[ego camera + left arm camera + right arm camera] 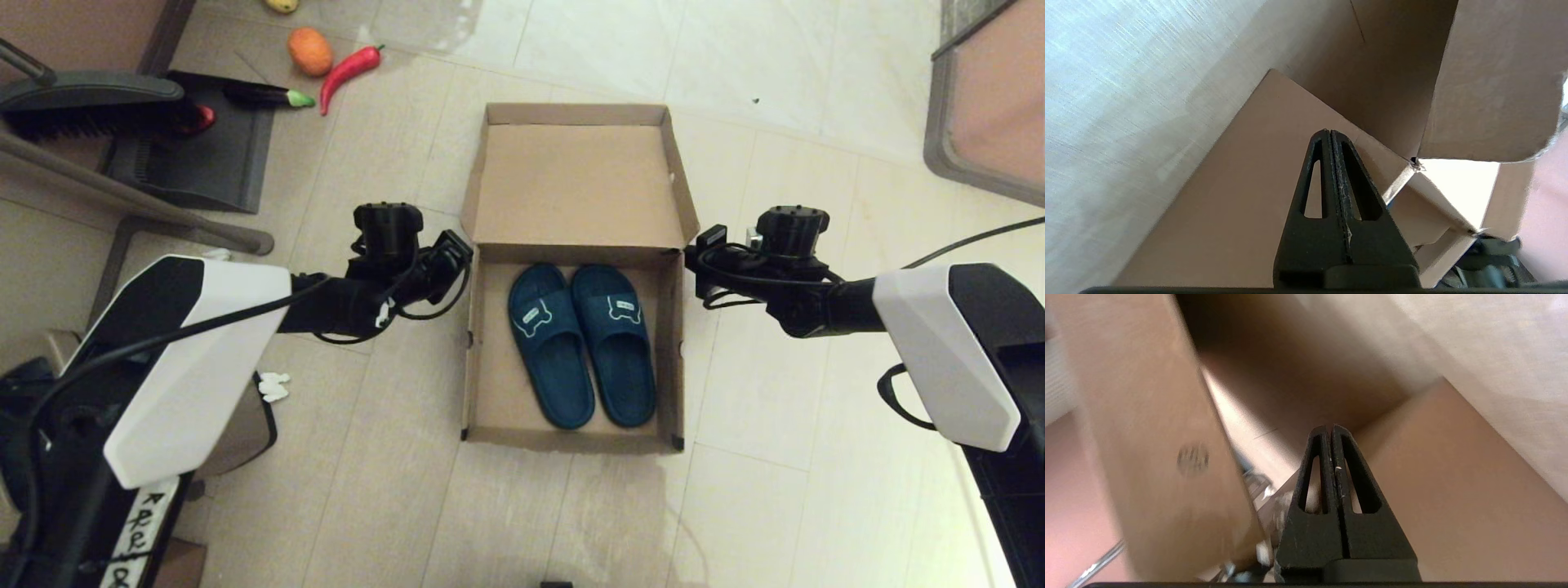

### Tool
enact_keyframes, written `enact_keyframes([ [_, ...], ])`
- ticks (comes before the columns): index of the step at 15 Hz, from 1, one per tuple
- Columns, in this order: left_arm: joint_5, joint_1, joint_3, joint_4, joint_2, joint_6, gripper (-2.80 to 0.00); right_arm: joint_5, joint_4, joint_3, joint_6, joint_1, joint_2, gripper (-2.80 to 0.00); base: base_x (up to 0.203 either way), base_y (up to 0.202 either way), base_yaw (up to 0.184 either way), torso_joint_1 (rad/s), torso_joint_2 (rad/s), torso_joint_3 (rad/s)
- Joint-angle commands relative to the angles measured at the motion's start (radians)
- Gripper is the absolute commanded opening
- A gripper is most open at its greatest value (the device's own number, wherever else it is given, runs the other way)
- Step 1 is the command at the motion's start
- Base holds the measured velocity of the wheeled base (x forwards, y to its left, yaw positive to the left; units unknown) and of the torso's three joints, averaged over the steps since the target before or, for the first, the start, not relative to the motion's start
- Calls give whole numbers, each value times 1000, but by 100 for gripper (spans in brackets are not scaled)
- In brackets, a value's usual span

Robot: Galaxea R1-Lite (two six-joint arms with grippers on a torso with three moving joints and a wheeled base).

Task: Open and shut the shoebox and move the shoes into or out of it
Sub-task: Close the shoe box

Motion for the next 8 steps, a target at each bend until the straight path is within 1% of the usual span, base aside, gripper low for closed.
enact_keyframes([
  [1,16,-22,22,0,-40,-5,-280,2,-2,7,7,3,-3,-280,0,0,0,0,0,0],
  [4,36,-39,86,2,-87,-6,-280,-7,32,19,6,2,-32,-280,0,0,0,0,0,0],
  [6,73,-46,167,-6,-120,-8,-280,-26,41,22,4,-7,-37,-280,0,0,0,0,0,0],
  [8,88,-50,258,-12,-157,-15,-280,-26,54,20,4,-25,-39,-280,0,0,0,0,0,0],
])
